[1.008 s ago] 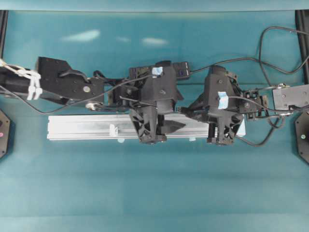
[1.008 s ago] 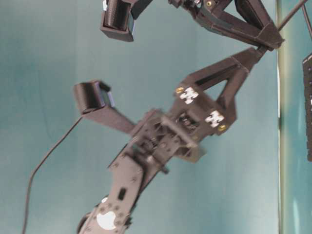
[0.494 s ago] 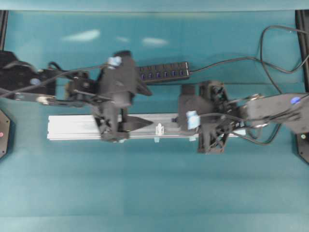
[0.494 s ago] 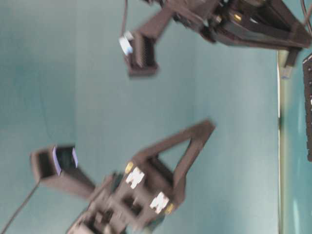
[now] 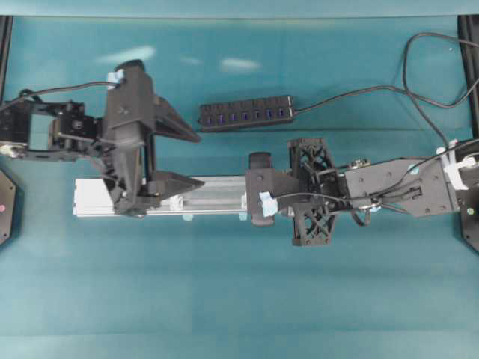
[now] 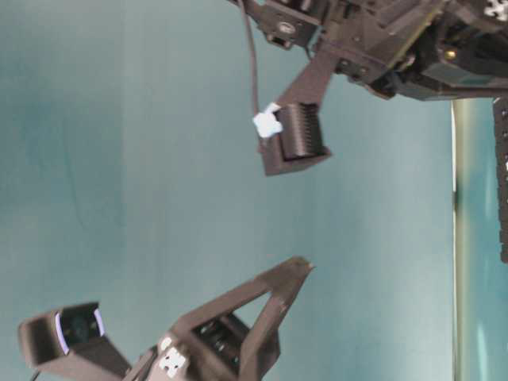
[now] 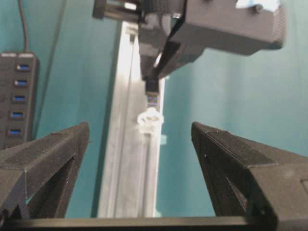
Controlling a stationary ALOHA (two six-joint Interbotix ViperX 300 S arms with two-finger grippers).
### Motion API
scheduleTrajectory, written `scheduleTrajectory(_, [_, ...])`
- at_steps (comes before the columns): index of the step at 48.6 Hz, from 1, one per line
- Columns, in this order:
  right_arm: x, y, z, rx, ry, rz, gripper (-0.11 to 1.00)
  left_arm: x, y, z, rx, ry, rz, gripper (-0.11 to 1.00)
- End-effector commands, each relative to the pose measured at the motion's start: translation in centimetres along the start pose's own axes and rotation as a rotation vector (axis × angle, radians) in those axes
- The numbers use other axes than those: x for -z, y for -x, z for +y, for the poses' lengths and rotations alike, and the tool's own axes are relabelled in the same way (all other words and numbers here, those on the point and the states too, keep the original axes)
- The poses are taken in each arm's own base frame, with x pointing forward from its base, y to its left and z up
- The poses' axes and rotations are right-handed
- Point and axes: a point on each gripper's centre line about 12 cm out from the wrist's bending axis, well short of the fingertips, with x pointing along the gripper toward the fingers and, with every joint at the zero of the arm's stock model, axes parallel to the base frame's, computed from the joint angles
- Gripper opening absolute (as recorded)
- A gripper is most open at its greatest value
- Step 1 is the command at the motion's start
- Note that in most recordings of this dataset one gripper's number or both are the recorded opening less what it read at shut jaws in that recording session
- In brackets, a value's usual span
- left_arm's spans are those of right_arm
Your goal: Pass the USB cable through three rings with both arms.
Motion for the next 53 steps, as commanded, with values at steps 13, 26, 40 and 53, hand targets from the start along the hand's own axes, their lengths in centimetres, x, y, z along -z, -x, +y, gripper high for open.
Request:
scheduleTrajectory(13, [-1.8, -0.7, 0.0, -0.015, -0.007, -0.07, -0.06, -0.8, 1.3, 0.0, 0.002, 0.003, -0.044, 0.94])
scheduleTrajectory(26, [-2.8, -1.0, 0.1, -0.02, -0.008, -0.102, -0.06, -0.7, 1.3, -0.1, 0.003, 0.002, -0.04, 0.94])
scheduleTrajectory(40, [-3.3, -0.9, 0.3, -0.042, -0.028, -0.172, -0.06, 0.1, 1.0, 0.0, 0.002, 0.004, -0.018, 0.94])
scheduleTrajectory(53, [-3.4, -0.8, 0.1, -0.044, -0.038, -0.184, -0.06, 0.9, 0.0, -0.2, 0.005, 0.0, 0.017, 0.94])
